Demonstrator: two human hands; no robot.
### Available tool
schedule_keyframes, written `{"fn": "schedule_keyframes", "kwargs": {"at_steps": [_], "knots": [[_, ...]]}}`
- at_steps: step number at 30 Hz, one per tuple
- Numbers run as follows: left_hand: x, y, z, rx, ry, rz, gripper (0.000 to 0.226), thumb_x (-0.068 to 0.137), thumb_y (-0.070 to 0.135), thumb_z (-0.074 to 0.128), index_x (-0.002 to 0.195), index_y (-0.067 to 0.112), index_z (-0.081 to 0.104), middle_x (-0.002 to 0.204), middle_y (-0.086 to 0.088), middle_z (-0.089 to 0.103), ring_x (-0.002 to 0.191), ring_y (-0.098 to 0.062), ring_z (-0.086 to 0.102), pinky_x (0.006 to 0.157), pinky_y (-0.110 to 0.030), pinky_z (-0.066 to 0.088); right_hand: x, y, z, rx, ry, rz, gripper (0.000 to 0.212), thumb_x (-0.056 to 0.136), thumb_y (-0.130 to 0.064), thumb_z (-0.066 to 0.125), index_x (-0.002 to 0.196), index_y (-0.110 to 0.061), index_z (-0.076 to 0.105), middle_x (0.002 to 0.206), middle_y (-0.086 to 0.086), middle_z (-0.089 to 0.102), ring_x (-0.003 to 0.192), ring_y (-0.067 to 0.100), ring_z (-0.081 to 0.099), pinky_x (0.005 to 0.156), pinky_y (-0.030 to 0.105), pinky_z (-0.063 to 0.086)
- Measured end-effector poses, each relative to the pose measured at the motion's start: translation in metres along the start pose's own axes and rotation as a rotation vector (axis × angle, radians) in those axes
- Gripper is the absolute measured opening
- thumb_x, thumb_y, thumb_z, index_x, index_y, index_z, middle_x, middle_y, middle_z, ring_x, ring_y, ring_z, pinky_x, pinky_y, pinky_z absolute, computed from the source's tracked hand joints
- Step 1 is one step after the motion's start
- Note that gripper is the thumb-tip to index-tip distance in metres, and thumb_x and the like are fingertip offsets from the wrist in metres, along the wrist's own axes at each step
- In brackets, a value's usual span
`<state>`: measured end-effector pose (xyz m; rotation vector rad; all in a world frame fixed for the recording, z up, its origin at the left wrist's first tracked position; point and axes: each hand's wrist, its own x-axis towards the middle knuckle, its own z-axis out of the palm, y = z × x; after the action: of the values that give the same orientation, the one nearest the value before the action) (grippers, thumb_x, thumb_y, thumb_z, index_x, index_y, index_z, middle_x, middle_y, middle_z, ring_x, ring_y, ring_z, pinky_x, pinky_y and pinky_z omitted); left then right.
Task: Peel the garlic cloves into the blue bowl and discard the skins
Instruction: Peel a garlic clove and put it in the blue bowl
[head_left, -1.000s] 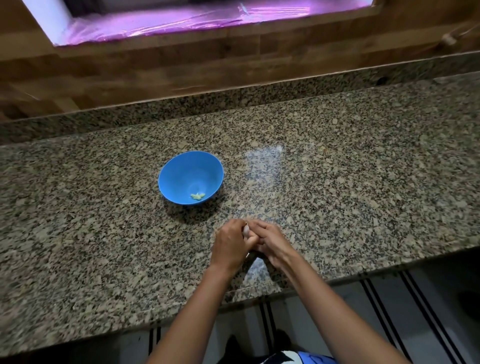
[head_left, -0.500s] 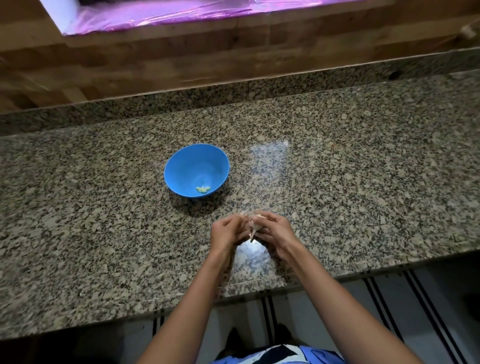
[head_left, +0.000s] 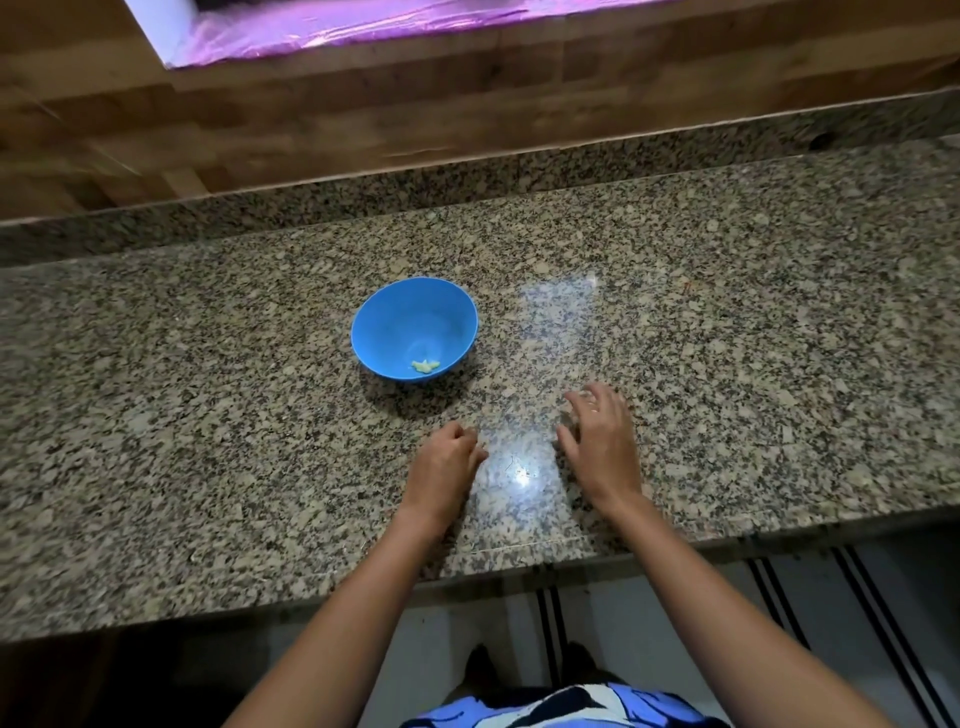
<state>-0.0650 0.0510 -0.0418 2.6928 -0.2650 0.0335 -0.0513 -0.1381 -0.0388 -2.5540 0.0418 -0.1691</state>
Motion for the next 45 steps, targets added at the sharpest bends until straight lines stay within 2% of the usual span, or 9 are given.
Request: {"fn": "schedule_keyframes", "kwargs": {"at_steps": [3,6,9,12,16,25,31,37,45], "knots": [[0.003,-0.009,-0.003,-0.089,0.020,0.015,0.020,0.088,0.017,0.064,0.104,0.006,0.069,0.093,-0.009,0.070,0.079,-0.019,0.066,0.074,-0.034,0.058,-0.018,-0.020,0.011,0.256,-0.075,-0.100,0.036,0.092,-0.014,0.053,0.128,-0.014,0.052,0.129,0.002,0.053,0.114,0.011,0.052,0.101,0.028,0.043],[0.004,-0.006,-0.009,-0.195,0.060,-0.093,0.032,0.088,0.015,0.064,0.121,0.012,0.062,0.088,-0.007,0.072,0.068,-0.013,0.066,0.070,-0.021,0.056,-0.029,-0.035,0.020,0.443,-0.212,0.010,0.033,0.093,-0.016,0.054,0.126,-0.016,0.054,0.099,-0.001,0.065,0.085,0.008,0.061,0.082,0.026,0.054],[0.005,-0.004,-0.010,-0.258,0.027,-0.250,0.016,0.089,0.021,0.064,0.103,0.014,0.066,0.078,-0.003,0.070,0.061,-0.009,0.061,0.054,-0.014,0.047,-0.025,-0.038,0.029,0.584,-0.241,0.238,0.021,0.092,-0.016,0.056,0.112,-0.016,0.063,0.096,-0.002,0.067,0.086,0.010,0.062,0.082,0.027,0.053],[0.004,-0.005,-0.010,-0.263,0.004,-0.343,0.011,0.083,0.024,0.071,0.086,0.013,0.071,0.078,0.001,0.070,0.067,-0.006,0.064,0.062,-0.021,0.054,-0.017,-0.038,0.029,0.860,-0.304,0.488,0.014,0.094,-0.015,0.053,0.096,-0.010,0.066,0.080,0.002,0.066,0.077,0.014,0.061,0.078,0.031,0.053],[0.011,0.003,-0.015,-0.195,-0.110,-0.386,0.005,0.081,0.017,0.074,0.081,0.013,0.070,0.079,0.001,0.070,0.069,-0.009,0.063,0.067,-0.026,0.054,-0.014,-0.035,0.030,0.954,-0.311,0.534,0.016,0.093,-0.012,0.054,0.094,-0.003,0.067,0.076,0.005,0.066,0.070,0.014,0.059,0.070,0.024,0.052],[0.017,0.011,-0.027,-0.882,-0.406,-0.722,0.014,0.083,-0.006,0.065,0.094,-0.014,0.065,0.089,-0.026,0.068,0.066,-0.021,0.067,0.057,-0.022,0.057,-0.011,-0.029,0.033,0.986,-0.342,0.506,0.014,0.092,-0.011,0.055,0.083,-0.010,0.066,0.073,0.005,0.065,0.068,0.014,0.060,0.069,0.024,0.052],[0.024,0.018,-0.022,-0.789,-0.357,-0.787,0.003,0.083,-0.004,0.065,0.082,-0.007,0.066,0.076,-0.020,0.068,0.059,-0.022,0.064,0.058,-0.029,0.059,-0.012,-0.027,0.036,0.979,-0.339,0.509,0.013,0.092,-0.010,0.055,0.085,-0.009,0.065,0.073,0.004,0.065,0.066,0.012,0.060,0.068,0.022,0.052],[0.012,0.029,-0.008,-0.335,-0.188,-0.493,0.007,0.082,0.011,0.071,0.075,0.009,0.069,0.066,-0.001,0.067,0.061,-0.012,0.066,0.057,-0.026,0.056,-0.013,-0.027,0.033,0.969,-0.341,0.478,0.013,0.093,-0.008,0.053,0.089,-0.006,0.065,0.075,0.005,0.065,0.068,0.012,0.060,0.069,0.021,0.052],[-0.005,0.007,-0.032,-1.489,-0.199,-0.843,0.020,0.085,-0.009,0.058,0.103,-0.009,0.065,0.098,-0.024,0.070,0.083,-0.025,0.071,0.073,-0.027,0.059,-0.015,-0.025,0.019,0.912,-0.469,0.186,0.018,0.089,-0.009,0.060,0.105,-0.013,0.067,0.087,-0.002,0.069,0.073,0.006,0.065,0.069,0.021,0.054]]}}
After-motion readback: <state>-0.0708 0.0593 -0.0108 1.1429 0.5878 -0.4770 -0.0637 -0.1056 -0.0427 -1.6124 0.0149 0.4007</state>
